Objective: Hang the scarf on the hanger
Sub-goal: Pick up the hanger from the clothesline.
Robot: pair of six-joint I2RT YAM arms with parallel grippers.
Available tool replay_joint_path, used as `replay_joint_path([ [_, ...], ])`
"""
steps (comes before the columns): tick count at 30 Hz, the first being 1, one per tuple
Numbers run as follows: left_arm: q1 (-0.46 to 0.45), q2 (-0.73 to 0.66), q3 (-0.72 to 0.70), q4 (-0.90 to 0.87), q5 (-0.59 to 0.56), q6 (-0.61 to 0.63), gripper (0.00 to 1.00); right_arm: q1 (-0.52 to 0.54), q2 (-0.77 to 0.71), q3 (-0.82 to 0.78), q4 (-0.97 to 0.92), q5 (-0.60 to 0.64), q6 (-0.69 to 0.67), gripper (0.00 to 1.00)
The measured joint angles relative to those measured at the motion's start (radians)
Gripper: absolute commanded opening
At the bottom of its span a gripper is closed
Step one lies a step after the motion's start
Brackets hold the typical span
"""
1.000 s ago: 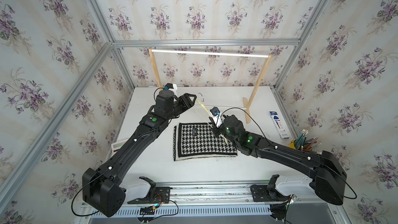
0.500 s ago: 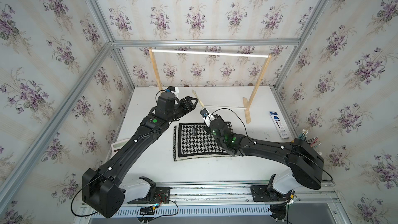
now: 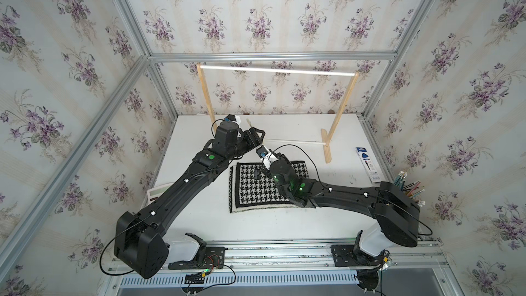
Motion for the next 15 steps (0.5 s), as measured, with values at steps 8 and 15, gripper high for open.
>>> replay_joint_path([
  [8,-0.001,0.047,0.005,0.038,-0.056,-0.019,0.75,0.020,0.014,0.010,0.013,-0.001,-0.008,0.00],
  [15,-0.008,0.081,0.016,0.048,-0.082,-0.042,0.70,0.037,0.030,0.035,0.015,-0.002,-0.008,0.00],
])
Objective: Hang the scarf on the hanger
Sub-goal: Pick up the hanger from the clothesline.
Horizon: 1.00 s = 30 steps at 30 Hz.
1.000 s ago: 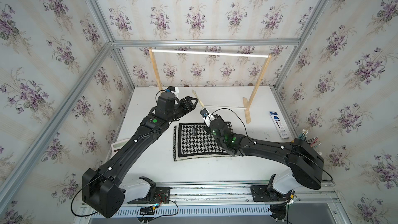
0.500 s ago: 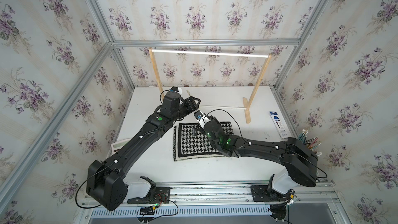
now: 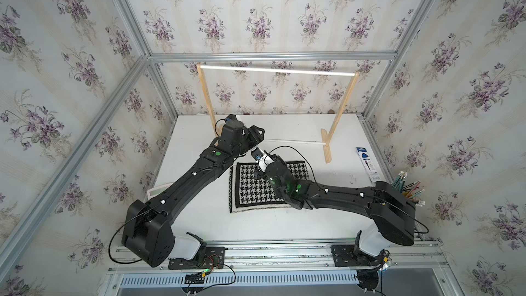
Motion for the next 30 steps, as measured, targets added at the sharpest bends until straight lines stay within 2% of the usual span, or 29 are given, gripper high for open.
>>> replay_joint_path([
  [6,0.000,0.000,0.004,0.000,-0.027,-0.003,0.66,0.004,0.016,0.004,0.005,0.002,-0.003,0.00],
  [14,-0.002,0.000,0.048,-0.063,-0.056,-0.002,0.45,0.004,0.035,0.016,0.039,0.030,0.000,0.00],
  [18,-0.005,0.000,0.053,-0.071,-0.071,0.002,0.42,0.005,0.037,0.016,0.046,0.035,0.000,0.00],
  [20,-0.005,0.000,0.053,-0.078,-0.066,-0.009,0.37,0.006,0.039,0.016,0.048,0.032,0.012,0.00],
  [29,-0.007,0.047,0.066,-0.074,-0.077,-0.003,0.00,0.009,0.044,0.014,0.033,0.052,0.023,0.00],
  [30,-0.005,0.050,0.070,-0.079,-0.074,-0.004,0.00,0.010,0.044,0.014,0.035,0.050,0.025,0.00],
])
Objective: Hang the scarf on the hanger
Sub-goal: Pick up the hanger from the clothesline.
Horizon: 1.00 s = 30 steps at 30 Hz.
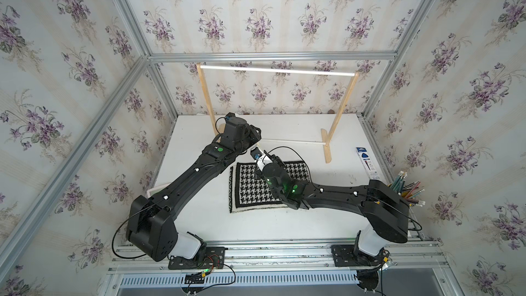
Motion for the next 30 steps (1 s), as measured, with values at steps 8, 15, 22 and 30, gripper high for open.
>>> replay_joint_path([
  [8,-0.002,0.011,0.013,-0.014,0.004,0.003,0.00,0.001,0.010,-0.004,0.016,0.004,0.021,0.00],
  [15,-0.004,0.010,0.026,-0.036,0.002,0.023,0.00,0.002,0.006,-0.012,0.031,0.000,0.022,0.00],
  [22,-0.005,0.002,0.028,-0.044,-0.004,0.037,0.00,0.009,0.002,-0.013,0.032,0.000,0.045,0.00],
  [30,-0.014,0.003,0.028,-0.047,-0.011,0.045,0.00,0.020,0.002,-0.004,0.008,0.007,0.090,0.00],
])
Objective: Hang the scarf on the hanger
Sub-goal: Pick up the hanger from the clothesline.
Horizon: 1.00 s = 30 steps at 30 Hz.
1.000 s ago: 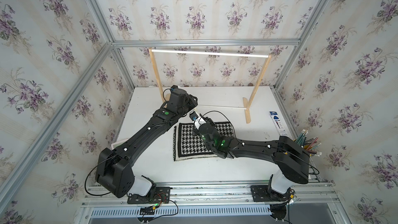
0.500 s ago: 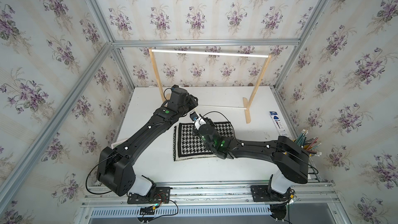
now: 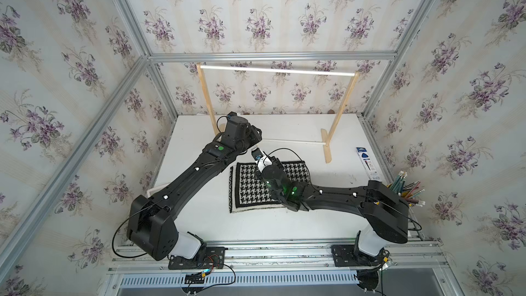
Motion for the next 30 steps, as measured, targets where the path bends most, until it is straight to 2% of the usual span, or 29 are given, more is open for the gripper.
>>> replay_joint_path([
  [16,-0.004,0.011,0.000,0.018,-0.005,0.045,0.00,0.026,0.027,0.062,-0.093,0.038,0.154,0.00],
  [17,-0.004,0.011,0.005,0.012,-0.010,0.048,0.04,0.030,0.032,0.069,-0.093,0.045,0.164,0.00],
  [19,-0.004,0.005,0.006,0.006,-0.022,0.056,0.19,0.037,0.047,0.087,-0.097,0.061,0.179,0.00],
  [22,-0.003,-0.017,0.005,-0.010,-0.045,0.072,0.50,0.050,0.072,0.118,-0.097,0.080,0.195,0.00],
  [24,-0.002,-0.036,0.002,-0.012,-0.056,0.094,0.53,0.055,0.081,0.134,-0.088,0.087,0.198,0.00],
  [30,-0.003,-0.100,0.002,-0.029,-0.079,0.166,0.55,0.062,0.094,0.164,-0.064,0.082,0.189,0.00],
])
